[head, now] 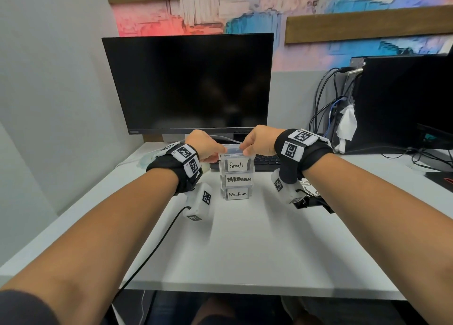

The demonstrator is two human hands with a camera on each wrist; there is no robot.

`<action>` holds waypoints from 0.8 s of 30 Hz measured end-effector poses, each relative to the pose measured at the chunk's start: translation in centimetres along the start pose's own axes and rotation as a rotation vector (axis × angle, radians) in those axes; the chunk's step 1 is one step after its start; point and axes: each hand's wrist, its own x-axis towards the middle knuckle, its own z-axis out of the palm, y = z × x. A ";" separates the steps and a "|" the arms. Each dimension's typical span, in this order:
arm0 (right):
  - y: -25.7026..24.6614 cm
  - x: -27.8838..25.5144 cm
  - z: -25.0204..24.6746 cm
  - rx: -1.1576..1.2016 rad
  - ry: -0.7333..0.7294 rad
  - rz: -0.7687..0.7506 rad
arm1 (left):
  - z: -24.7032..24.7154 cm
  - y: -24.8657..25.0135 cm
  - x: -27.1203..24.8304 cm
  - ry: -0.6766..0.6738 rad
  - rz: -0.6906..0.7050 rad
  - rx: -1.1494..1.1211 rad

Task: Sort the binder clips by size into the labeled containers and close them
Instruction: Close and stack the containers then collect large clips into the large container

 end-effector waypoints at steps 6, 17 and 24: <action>0.2 0.1 0.1 0.024 0.000 -0.002 | 0.1 0.2 0.1 0.012 0.007 0.042; 0.4 0.1 0.3 0.096 0.023 -0.002 | 0.1 -0.3 -0.5 -0.121 0.147 0.235; -0.4 0.8 1.3 0.185 0.012 -0.022 | -2.0 -1.3 -0.9 -0.202 0.166 0.371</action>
